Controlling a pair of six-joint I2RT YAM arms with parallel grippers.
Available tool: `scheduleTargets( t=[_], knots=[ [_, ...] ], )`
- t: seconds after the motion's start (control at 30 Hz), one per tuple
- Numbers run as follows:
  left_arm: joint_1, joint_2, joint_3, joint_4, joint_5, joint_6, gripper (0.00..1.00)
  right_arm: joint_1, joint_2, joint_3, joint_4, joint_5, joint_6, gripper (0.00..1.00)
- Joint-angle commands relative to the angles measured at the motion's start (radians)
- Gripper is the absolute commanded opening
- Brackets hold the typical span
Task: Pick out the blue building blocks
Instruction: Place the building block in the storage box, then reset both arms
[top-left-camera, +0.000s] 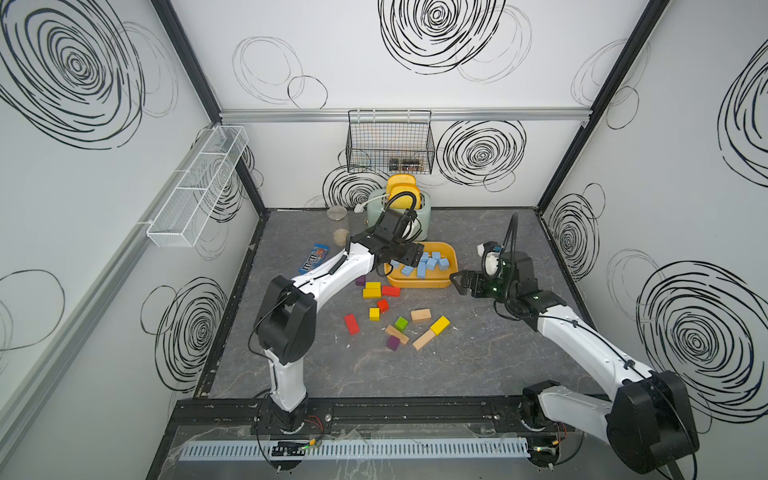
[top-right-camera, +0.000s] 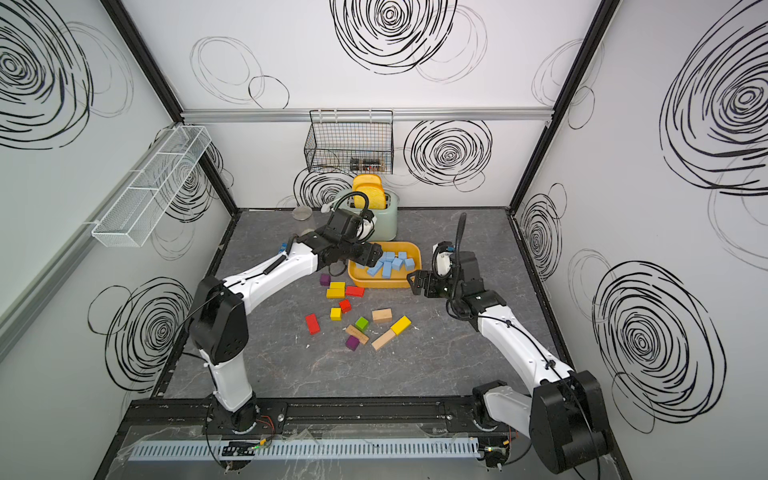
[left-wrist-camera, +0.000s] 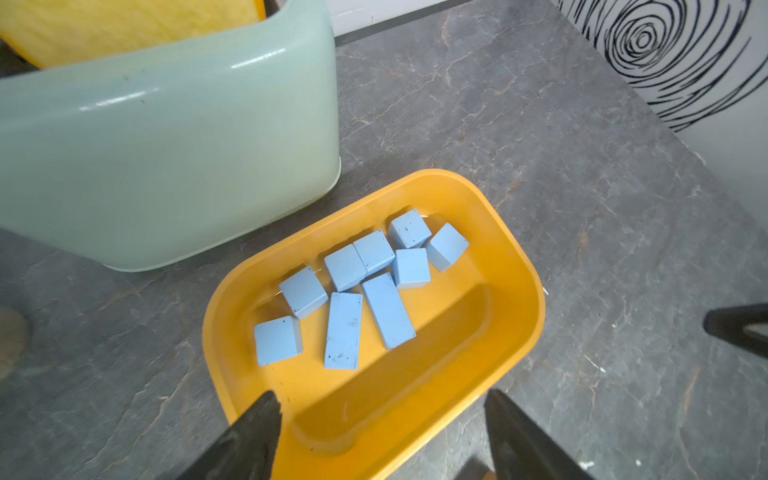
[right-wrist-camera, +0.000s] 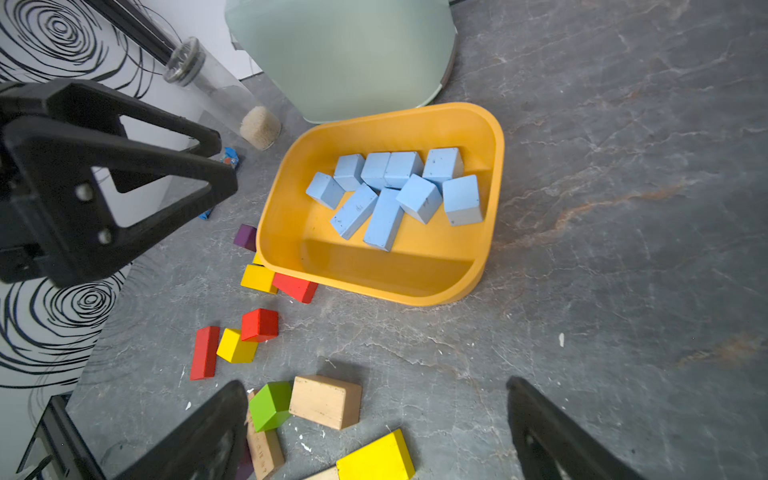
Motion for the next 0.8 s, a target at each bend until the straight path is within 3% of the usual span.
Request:
scheduleTargets(
  t=[0.0,0.17,0.33,0.57,0.77],
  knots=[
    [0.031,-0.099,-0.090,0.131,-0.014,-0.010,0.87,-0.006,-0.040,0.040,0.018,-0.025,0.002,0.98],
    [0.125,-0.260,-0.263,0.279,-0.044,-0.070,1.00,-0.017,-0.078,0.058,0.028,-0.007,0.006,0.98],
    [0.249,-0.394,-0.408,0.340,-0.130,-0.115,0.96,-0.034,-0.103,0.081,0.050,0.021,0.017,0.98],
    [0.394,-0.574,-0.650,0.501,-0.166,-0.077,0.96,-0.087,-0.105,0.100,0.091,0.075,0.012,0.98],
    [0.445,-0.689,-0.904,0.752,-0.281,-0.029,0.96,-0.136,-0.105,0.048,0.168,0.147,0.031,0.98]
  ],
)
